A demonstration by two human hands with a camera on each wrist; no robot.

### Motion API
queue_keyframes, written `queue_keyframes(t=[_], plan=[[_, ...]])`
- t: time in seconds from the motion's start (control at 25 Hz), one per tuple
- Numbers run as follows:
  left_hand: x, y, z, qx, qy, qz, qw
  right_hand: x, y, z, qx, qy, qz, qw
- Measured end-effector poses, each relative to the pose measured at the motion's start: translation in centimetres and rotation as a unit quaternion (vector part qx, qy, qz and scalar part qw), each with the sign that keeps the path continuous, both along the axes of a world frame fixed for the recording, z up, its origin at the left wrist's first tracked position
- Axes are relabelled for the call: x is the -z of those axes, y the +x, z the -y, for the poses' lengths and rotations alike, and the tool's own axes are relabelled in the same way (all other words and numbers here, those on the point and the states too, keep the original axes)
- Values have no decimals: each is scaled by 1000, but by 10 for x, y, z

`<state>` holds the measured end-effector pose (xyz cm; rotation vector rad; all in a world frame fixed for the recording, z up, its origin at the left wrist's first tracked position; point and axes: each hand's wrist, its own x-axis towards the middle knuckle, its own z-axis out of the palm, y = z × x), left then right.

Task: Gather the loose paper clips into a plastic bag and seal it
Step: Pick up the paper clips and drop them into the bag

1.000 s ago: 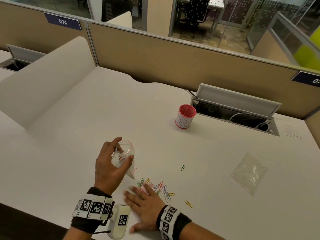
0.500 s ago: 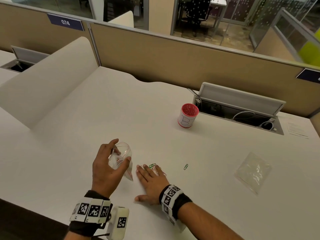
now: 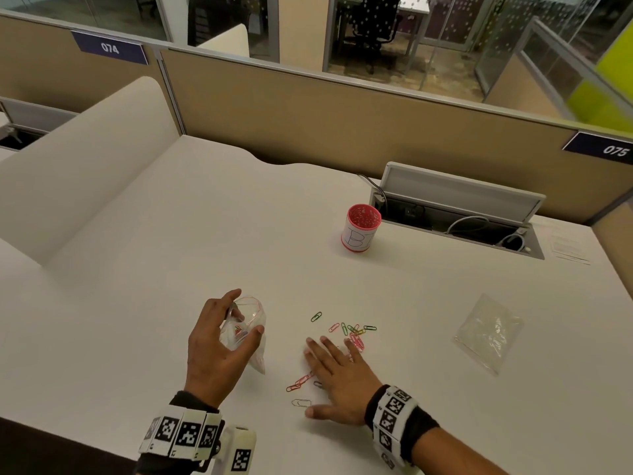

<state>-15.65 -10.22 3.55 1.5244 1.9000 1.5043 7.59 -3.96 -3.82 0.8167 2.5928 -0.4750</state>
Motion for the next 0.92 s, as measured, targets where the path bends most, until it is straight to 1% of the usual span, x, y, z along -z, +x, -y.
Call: queue_keyframes(t=[0.04,0.12,0.16,0.24,0.28,0.32,0.36,0.44,0.52,0.6,0.64,0.68,0.72,0.8,0.92], plan=[[-1,1,-1,4,1,1,1000,5,-6,15,-48,-2,-11,999],[-3,2,-3,8,7,0,1000,27,-11,44,-144,26,-15,989],[-4,2,-4,8,9,-3,1000,32,-11,52,-151,10,6,989],[-6,0,-4,5,11,-5,1000,34,-8,49,-137,-19,13,990],[-7,-2,-3,3,12,-3,1000,27,-4,39,-119,-40,31,992],[-6,-3,-2,1,11,-2,1000,24,1,29,-90,-50,32,994],[-6,-4,-1,0,11,-1,1000,17,6,19,-44,-73,46,995],[-4,-4,1,0,12,1,1000,10,15,-3,25,-72,83,994],[-4,-4,1,0,11,2,1000,18,28,-23,64,-53,100,992],[-4,-3,1,0,11,2,1000,4,35,-27,105,-18,69,992],[-4,-3,2,0,11,0,1000,0,40,-26,128,11,33,991],[-4,-3,2,-1,11,-1,1000,-5,45,-24,167,34,1,985],[-3,-3,3,-3,10,-2,1000,-8,52,-21,207,44,-2,977],[-1,-3,4,-8,5,-4,1000,-15,67,-12,291,33,31,956],[3,1,4,-2,-4,-2,1000,-10,73,1,359,26,44,932]])
